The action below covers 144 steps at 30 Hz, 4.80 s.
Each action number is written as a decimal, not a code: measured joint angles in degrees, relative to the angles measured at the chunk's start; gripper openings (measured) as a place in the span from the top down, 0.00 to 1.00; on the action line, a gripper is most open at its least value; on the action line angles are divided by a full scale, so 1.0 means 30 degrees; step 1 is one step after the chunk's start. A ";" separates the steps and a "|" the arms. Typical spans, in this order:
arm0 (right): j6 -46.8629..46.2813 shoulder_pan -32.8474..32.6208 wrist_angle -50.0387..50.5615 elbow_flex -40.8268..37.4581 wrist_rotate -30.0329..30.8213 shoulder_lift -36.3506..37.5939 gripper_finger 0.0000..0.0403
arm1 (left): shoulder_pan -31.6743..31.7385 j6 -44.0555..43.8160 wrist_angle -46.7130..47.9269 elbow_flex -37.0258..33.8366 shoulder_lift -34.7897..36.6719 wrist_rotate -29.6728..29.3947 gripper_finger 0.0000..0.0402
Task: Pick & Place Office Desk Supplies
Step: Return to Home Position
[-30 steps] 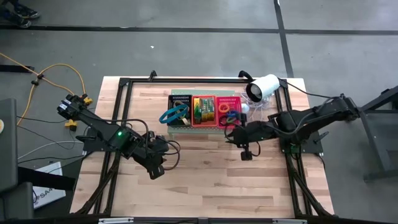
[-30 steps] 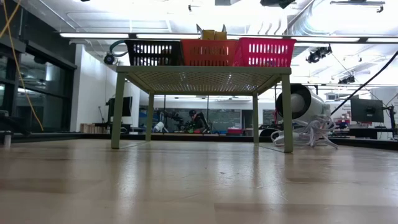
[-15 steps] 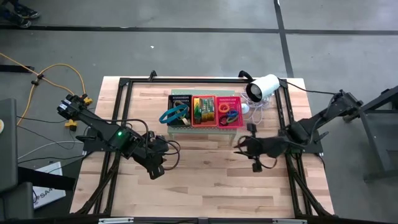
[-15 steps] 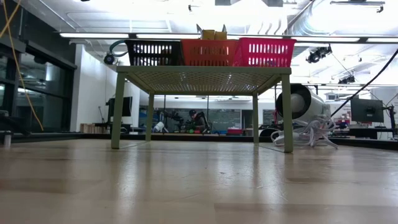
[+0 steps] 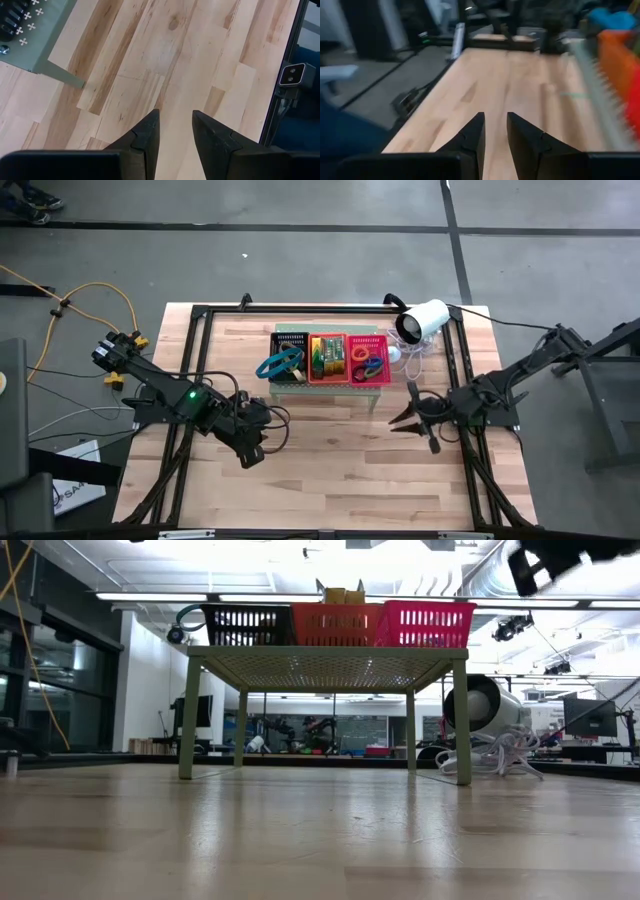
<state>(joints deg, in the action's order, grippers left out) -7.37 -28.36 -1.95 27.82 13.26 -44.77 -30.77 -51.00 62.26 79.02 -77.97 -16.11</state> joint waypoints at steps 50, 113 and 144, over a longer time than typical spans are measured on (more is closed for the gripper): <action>-0.2141 0.2259 0.0199 -0.9109 -0.4000 1.1626 0.83 | -0.0004 0.0000 -0.0007 0.0000 0.0000 -0.0001 0.72; -0.2611 0.2253 0.0306 -0.9167 -0.4483 1.1052 0.83 | 0.0058 0.3557 -0.1198 -0.0007 -0.0204 -0.2048 0.72; -0.2619 0.2252 0.0305 -0.9167 -0.4483 1.1045 0.83 | 0.0284 1.3194 -1.7227 -1.5370 0.9809 0.0096 0.72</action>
<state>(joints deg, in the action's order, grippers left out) -15.22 -21.60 -1.04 0.32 -0.19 -11.64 -29.92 -11.42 10.58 32.91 -48.55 -15.82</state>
